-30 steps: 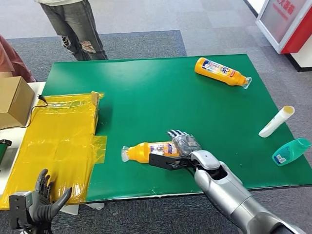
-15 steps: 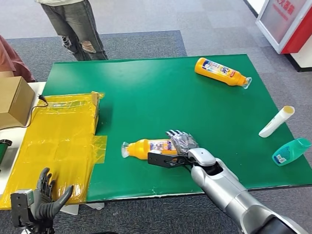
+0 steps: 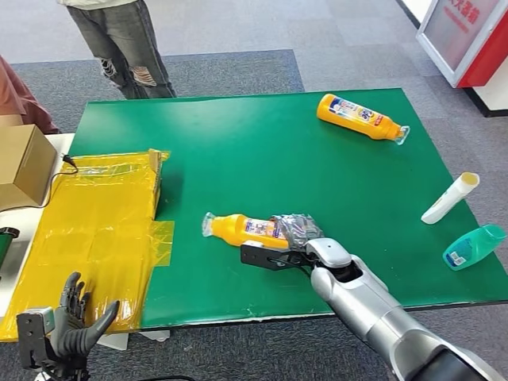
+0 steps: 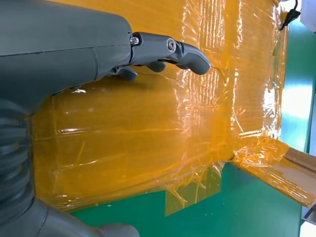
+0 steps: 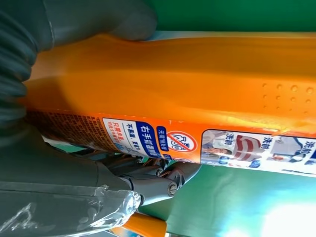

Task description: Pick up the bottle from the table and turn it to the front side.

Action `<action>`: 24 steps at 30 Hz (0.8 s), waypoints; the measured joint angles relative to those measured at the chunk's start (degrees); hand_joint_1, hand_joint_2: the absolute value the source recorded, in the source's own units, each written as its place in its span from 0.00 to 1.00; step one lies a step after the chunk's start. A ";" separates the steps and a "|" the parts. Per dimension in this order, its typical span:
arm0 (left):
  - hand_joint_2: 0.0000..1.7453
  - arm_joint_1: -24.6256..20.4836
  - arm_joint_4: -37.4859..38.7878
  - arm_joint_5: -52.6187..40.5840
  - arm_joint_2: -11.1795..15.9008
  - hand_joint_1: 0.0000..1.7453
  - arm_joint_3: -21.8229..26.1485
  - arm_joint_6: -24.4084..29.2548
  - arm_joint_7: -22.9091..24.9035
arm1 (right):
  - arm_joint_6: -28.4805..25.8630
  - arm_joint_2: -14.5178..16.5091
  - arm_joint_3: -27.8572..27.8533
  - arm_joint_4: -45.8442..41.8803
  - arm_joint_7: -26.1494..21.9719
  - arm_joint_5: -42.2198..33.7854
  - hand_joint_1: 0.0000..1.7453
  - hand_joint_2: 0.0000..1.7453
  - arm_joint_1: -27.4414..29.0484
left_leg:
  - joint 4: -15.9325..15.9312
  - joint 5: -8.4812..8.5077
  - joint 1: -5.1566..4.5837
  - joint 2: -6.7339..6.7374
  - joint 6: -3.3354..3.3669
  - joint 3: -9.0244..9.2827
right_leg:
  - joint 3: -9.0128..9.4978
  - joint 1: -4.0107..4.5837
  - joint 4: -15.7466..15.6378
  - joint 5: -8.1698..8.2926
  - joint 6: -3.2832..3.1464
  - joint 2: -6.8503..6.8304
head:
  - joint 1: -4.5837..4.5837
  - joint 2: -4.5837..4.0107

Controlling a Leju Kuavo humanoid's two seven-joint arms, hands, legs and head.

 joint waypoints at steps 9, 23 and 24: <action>1.00 -0.03 0.03 0.27 0.04 0.00 -0.01 -0.02 0.00 | -1.21 0.04 -0.63 -0.11 -2.59 -3.58 1.00 1.00 0.32 | 0.00 0.00 0.00 0.00 0.00 0.00 | 0.00 0.00 0.00 0.01 0.00 0.00 | -0.01 0.00; 1.00 -1.17 -2.24 14.78 3.15 0.00 -9.13 -1.42 -1.80 | -1.48 2.71 -13.16 -19.96 -27.15 -39.23 1.00 1.00 11.77 | 0.00 -0.01 0.00 -0.01 0.00 -0.04 | -0.06 0.01 0.00 -0.04 0.01 -0.01 | -0.01 0.00; 1.00 -1.20 -2.63 15.59 3.70 0.00 -10.66 -1.13 -1.99 | -0.68 3.03 -14.28 -21.36 -27.87 -41.43 1.00 1.00 12.51 | 0.00 -0.02 0.00 -0.01 0.00 -0.05 | -0.05 0.01 0.00 -0.04 0.01 -0.01 | -0.01 0.00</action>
